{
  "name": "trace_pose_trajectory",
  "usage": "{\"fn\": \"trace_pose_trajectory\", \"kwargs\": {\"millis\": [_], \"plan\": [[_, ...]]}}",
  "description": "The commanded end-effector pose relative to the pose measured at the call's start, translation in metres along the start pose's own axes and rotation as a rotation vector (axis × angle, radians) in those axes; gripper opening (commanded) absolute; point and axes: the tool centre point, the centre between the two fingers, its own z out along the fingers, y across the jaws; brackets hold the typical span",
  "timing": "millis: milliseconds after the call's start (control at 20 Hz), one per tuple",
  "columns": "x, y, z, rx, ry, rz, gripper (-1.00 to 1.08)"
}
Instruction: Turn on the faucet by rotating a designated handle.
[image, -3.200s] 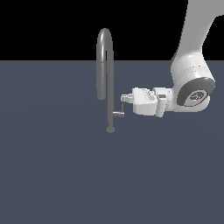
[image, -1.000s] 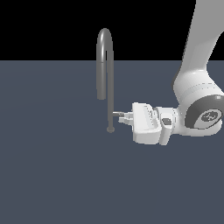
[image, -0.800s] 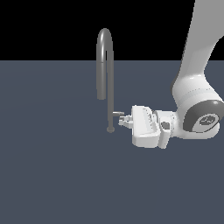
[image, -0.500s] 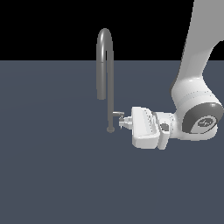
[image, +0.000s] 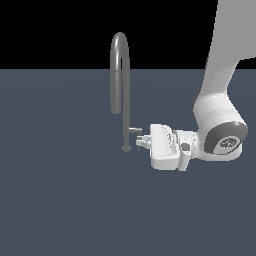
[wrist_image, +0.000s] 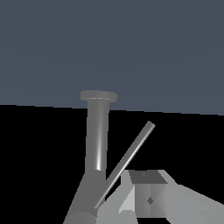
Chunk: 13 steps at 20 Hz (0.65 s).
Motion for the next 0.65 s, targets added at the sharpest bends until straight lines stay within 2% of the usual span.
{"fn": "trace_pose_trajectory", "kwargs": {"millis": [0, 600], "plan": [[0.007, -0.003, 0.0, 0.002, 0.003, 0.006, -1.0], [0.044, -0.017, -0.001, 0.009, 0.014, 0.044, -1.0]]}}
